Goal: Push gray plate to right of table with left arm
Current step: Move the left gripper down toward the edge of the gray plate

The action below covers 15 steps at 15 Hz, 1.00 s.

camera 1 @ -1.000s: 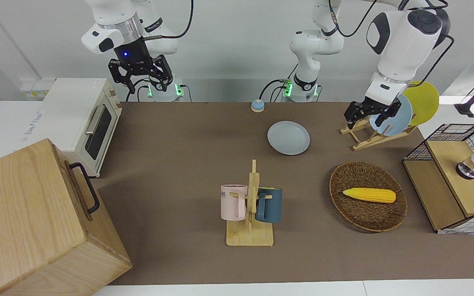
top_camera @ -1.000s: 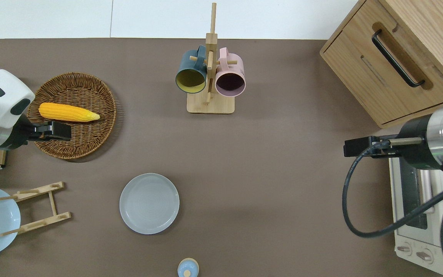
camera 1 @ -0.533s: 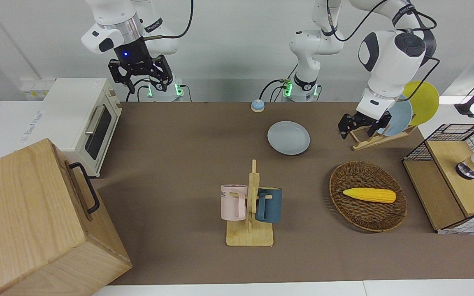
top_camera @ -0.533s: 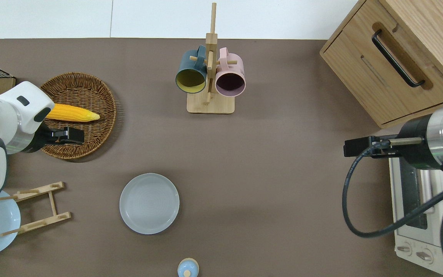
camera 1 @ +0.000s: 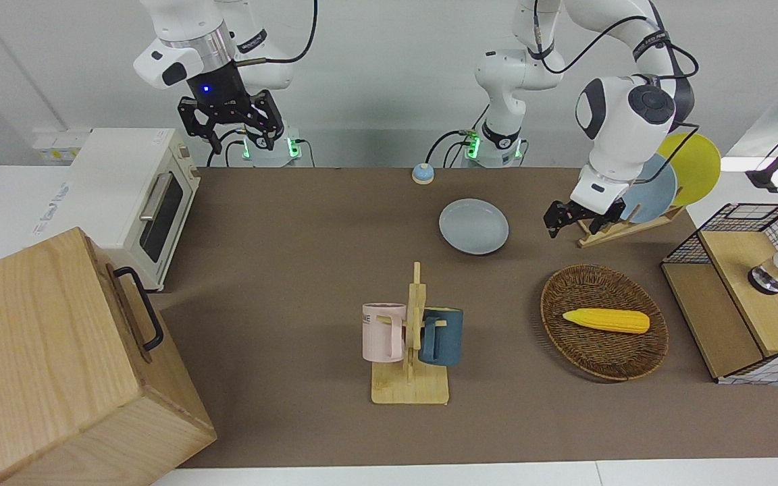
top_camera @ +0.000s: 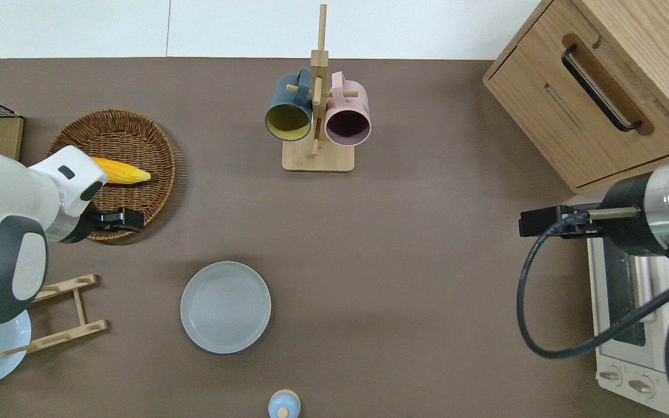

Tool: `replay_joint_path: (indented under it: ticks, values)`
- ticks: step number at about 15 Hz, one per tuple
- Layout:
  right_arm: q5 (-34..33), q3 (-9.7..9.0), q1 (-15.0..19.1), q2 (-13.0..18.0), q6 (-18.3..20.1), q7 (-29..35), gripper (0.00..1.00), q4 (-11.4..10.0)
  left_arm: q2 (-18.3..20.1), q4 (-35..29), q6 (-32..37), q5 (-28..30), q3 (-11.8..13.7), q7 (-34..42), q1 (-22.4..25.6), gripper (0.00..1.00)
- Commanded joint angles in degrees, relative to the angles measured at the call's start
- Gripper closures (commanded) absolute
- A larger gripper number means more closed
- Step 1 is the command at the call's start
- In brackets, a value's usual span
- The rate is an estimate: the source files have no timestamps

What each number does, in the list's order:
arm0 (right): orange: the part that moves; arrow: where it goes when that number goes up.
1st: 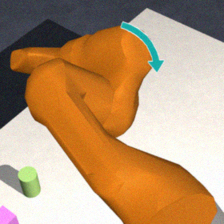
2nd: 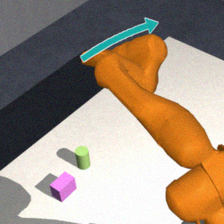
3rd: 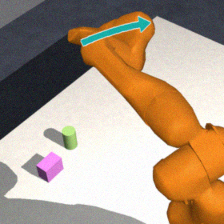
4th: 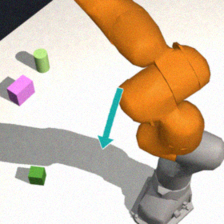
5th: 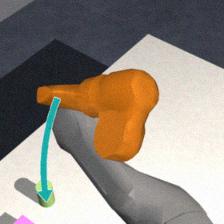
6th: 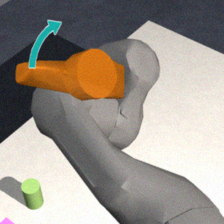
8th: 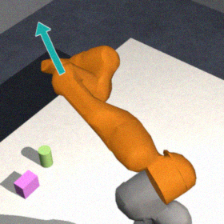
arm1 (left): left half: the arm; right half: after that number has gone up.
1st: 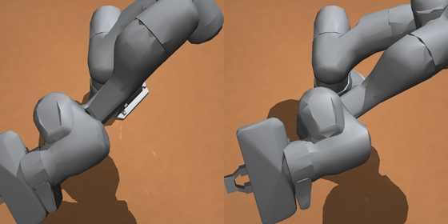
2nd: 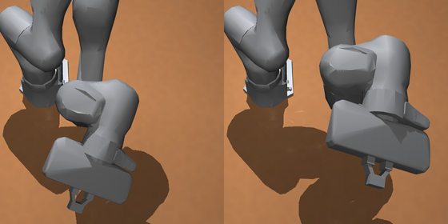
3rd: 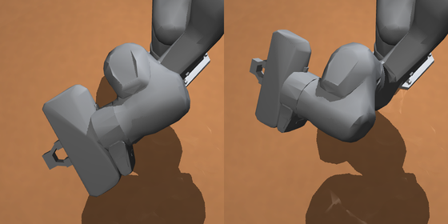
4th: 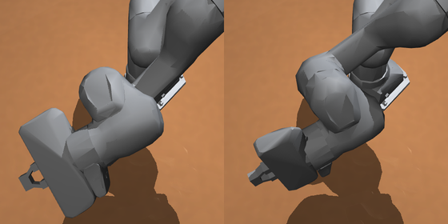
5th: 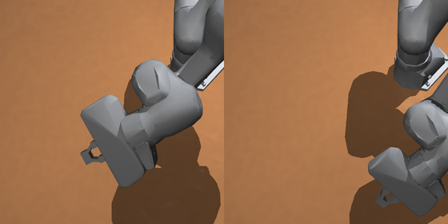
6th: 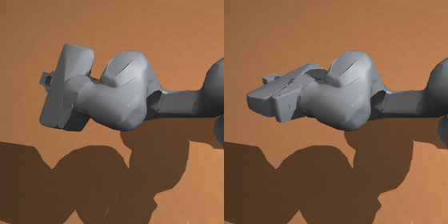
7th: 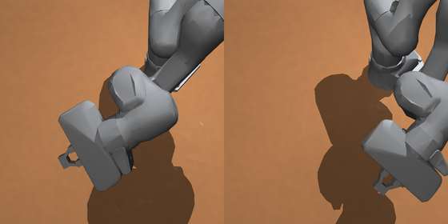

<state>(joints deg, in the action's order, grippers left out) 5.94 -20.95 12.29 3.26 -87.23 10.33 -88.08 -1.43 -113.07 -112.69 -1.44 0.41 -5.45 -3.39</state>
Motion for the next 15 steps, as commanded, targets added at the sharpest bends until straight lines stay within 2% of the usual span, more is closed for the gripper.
replay_joint_path:
  ticks: [1, 5, 7, 8, 15]
  values:
    - [0.92, -0.23, 0.37, -0.36, 0.4, 0.12, 0.005, 0.81, 1.6, -5.66, -1.66, 3.63, -0.59, 0.44, 0.76, 0.02]
    - [0.92, -0.23, 0.37, -0.36, 0.4, 0.12, 0.005, 0.81, 3.44, -11.19, -3.4, 6.0, -0.67, 0.44, 0.76, 0.08]
    - [0.92, -0.23, 0.37, -0.36, 0.31, 0.12, 0.005, 0.81, 6.86, -19.16, -8.74, 7.76, -0.76, 0.53, 0.76, 0.09]
    - [0.92, -0.23, 0.37, -0.36, 0.39, 0.12, 0.005, 0.81, 7.4, -21.56, -10.95, 7.77, -1.2, 0.53, 0.76, 0.09]
    - [0.92, -0.23, 0.37, -0.36, 0.39, 0.12, 0.005, 0.81, 7.58, -28.78, -17.82, 8.99, -2.96, 0.26, 0.67, 0.06]
